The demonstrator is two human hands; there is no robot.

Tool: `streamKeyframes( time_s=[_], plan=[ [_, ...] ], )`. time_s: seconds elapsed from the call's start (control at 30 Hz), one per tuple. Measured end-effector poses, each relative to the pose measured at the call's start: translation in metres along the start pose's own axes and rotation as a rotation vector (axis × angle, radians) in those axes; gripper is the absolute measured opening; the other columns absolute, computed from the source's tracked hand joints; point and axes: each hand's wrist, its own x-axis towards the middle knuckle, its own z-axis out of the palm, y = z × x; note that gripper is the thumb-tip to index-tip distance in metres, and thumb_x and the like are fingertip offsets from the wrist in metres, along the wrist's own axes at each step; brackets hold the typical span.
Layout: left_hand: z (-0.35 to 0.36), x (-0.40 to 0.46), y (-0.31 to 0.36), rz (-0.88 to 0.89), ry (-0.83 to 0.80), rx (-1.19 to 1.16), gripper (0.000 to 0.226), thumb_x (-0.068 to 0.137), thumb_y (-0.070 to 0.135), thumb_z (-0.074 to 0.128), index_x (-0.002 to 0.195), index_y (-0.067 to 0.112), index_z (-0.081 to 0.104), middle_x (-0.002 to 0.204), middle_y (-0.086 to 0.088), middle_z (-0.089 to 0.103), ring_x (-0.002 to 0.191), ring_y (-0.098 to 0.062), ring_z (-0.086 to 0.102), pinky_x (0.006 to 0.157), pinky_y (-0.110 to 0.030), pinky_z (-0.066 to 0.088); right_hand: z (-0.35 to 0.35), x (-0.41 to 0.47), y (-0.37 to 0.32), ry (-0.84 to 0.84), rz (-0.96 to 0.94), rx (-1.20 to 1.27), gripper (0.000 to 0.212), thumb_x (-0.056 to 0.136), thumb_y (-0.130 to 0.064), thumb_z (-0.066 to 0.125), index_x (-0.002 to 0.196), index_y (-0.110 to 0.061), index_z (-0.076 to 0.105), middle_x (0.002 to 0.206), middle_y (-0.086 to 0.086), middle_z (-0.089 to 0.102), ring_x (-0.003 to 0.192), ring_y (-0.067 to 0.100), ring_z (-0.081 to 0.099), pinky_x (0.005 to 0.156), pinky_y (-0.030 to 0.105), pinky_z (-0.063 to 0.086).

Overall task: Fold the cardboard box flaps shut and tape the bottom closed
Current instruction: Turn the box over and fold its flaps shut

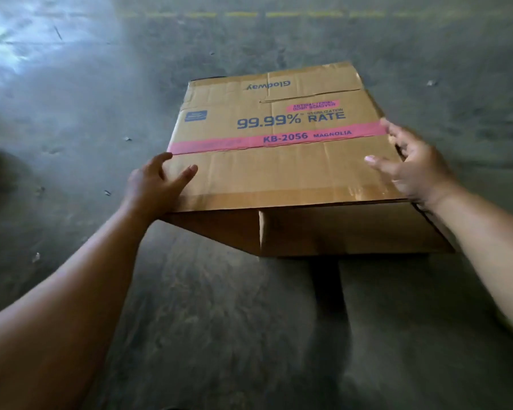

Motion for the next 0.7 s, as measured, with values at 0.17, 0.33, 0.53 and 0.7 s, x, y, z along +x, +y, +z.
streamKeyframes(
  time_s=[0.17,0.33,0.53,0.7],
  plan=[
    [-0.026,0.018,0.056,0.120,0.066,-0.140,0.088,0.064,0.081,0.060,0.134,0.027,0.058,0.111,-0.007,0.069,0.101,-0.026,0.065,0.093,-0.046,0.054,-0.054,0.032,-0.020,0.100,-0.096,0.092,0.074,0.085,-0.011,0.070,0.149,-0.019,0.033,0.136,-0.005,0.043,0.125,0.006,0.042,0.082,-0.006,0.032],
    [-0.023,0.022,0.084,0.206,0.063,-0.041,0.075,0.076,0.066,0.071,0.135,0.021,0.058,0.116,-0.012,0.069,0.104,-0.028,0.064,0.092,-0.043,0.053,-0.070,0.034,0.001,0.037,-0.024,0.049,0.092,0.043,-0.074,0.079,0.128,-0.054,0.049,0.138,0.003,0.054,0.121,0.010,0.055,0.107,0.035,0.042],
    [-0.007,0.020,0.080,0.250,-0.011,0.183,0.070,0.085,0.059,0.066,0.138,0.014,0.056,0.140,-0.012,0.053,0.119,-0.035,0.057,0.096,-0.043,0.045,-0.046,0.026,0.012,0.104,-0.048,-0.317,0.064,0.083,-0.042,0.069,0.141,-0.023,0.049,0.147,0.005,0.045,0.129,0.024,0.047,0.105,0.031,0.035],
    [-0.015,0.034,0.069,0.219,-0.028,0.268,0.074,0.085,0.066,0.061,0.142,0.019,0.052,0.159,-0.011,0.033,0.135,-0.038,0.047,0.106,-0.049,0.042,-0.035,0.032,0.004,0.031,-0.003,-0.480,0.063,0.087,-0.058,0.054,0.143,-0.032,0.044,0.159,0.005,0.022,0.143,0.026,0.027,0.113,0.040,0.026]
  ],
)
